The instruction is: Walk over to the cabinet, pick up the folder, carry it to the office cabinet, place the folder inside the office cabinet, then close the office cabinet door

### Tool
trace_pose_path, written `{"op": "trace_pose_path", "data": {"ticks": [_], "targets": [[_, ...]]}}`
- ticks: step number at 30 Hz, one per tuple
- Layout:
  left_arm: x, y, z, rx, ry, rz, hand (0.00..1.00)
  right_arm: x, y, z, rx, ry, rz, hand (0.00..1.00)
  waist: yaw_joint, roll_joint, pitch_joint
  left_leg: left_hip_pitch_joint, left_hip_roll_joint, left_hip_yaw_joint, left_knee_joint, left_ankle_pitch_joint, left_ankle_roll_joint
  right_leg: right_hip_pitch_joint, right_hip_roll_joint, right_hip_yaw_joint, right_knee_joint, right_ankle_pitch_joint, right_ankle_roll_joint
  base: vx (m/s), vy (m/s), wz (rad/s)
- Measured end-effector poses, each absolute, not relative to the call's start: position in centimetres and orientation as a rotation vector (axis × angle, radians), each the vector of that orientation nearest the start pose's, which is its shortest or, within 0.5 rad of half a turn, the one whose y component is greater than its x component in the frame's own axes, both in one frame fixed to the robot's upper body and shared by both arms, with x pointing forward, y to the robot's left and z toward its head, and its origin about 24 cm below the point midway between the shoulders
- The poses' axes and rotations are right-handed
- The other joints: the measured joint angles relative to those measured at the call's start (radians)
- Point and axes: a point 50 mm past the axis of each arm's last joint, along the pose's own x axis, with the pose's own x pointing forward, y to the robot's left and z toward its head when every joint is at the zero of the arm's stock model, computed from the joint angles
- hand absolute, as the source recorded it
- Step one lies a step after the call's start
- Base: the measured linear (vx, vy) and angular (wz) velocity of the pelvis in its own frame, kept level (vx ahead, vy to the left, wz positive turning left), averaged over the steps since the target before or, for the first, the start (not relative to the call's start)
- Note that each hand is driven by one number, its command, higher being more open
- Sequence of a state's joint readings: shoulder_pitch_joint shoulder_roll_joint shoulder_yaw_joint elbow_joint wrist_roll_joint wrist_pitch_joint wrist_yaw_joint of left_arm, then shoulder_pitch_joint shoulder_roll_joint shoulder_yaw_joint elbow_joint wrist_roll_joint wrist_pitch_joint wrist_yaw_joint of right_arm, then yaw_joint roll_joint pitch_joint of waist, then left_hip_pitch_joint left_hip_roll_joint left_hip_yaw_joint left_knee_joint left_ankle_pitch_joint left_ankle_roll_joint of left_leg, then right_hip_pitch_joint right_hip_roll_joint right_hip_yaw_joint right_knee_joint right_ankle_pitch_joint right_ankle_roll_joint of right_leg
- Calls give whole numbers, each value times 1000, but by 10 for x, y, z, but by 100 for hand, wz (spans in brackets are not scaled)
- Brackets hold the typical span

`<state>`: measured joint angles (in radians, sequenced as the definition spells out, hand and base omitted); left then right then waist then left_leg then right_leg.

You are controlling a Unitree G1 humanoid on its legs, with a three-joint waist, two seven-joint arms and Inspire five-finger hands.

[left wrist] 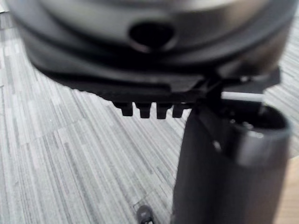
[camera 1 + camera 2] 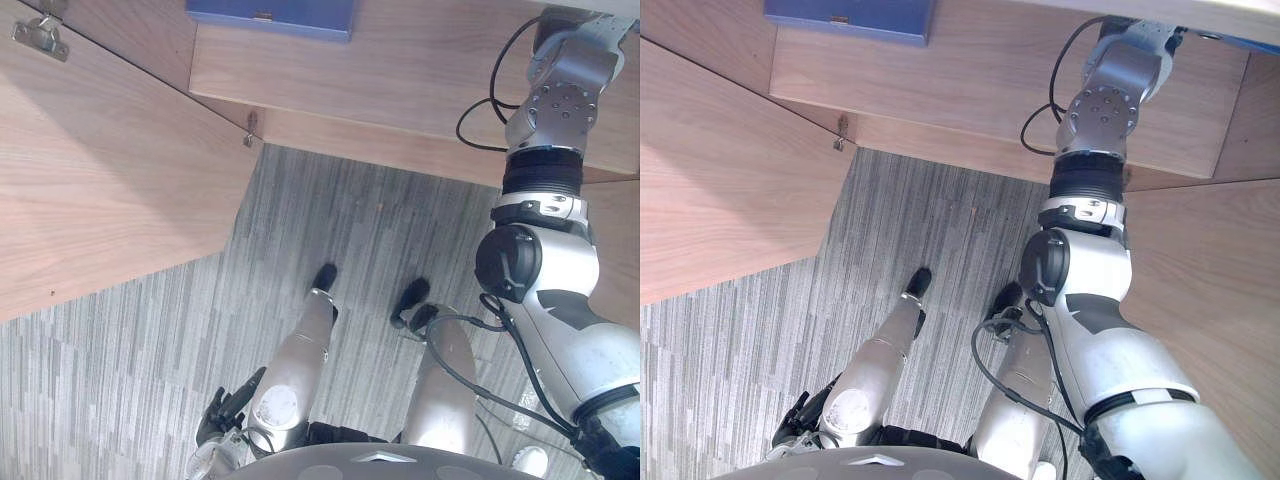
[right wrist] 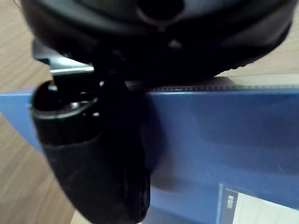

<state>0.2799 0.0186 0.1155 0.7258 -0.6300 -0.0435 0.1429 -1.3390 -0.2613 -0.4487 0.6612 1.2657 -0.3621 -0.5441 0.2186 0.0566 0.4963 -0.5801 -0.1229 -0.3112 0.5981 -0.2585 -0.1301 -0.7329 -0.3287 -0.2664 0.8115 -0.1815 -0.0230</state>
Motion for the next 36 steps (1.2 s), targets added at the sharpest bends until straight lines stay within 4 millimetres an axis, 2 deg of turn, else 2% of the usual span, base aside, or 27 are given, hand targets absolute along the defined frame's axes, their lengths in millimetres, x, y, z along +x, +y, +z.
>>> {"op": "trace_pose_path", "data": {"ticks": [9,13,17,21,28,29,36], "targets": [[83,193,-144,-517,902,640,100,374,-235,340,1729,-597,-345,0,15,3,-1,-35,-25,-5,27,-14,0,-19,-25,0,27,-64,9,-4,8,10],[84,193,-143,-515,900,639,100,373,-240,337,1771,-593,-381,0,23,8,-3,-36,-28,-17,17,-14,0,-19,-30,-7,27,-70,8,-14,16,13],[84,192,-143,-512,902,635,100,372,-245,336,1781,-590,-401,0,22,12,-5,-36,-41,-21,-11,-9,7,-19,-52,-19,20,-87,21,-20,30,14],[84,191,-143,-509,904,628,100,373,-244,336,1773,-569,-399,0,23,14,-6,-38,-40,-21,-30,0,17,-17,-54,-30,0,-87,21,-15,28,3],[84,192,-143,-505,905,627,100,381,-240,329,1724,-490,-408,0,23,16,-7,-40,-41,-22,-46,16,15,-16,-56,-34,-12,-87,21,-2,2,0],[84,192,-143,-505,906,628,100,383,-240,327,1712,-476,-416,100,23,16,-7,-41,-41,-22,-46,16,14,-17,-56,-35,-12,-87,21,0,0,0],[86,191,-142,-510,900,629,100,382,-240,336,1615,-493,-393,100,22,17,-7,-79,-46,-23,3,14,11,-43,-59,-34,19,-89,19,-7,6,2]]}}
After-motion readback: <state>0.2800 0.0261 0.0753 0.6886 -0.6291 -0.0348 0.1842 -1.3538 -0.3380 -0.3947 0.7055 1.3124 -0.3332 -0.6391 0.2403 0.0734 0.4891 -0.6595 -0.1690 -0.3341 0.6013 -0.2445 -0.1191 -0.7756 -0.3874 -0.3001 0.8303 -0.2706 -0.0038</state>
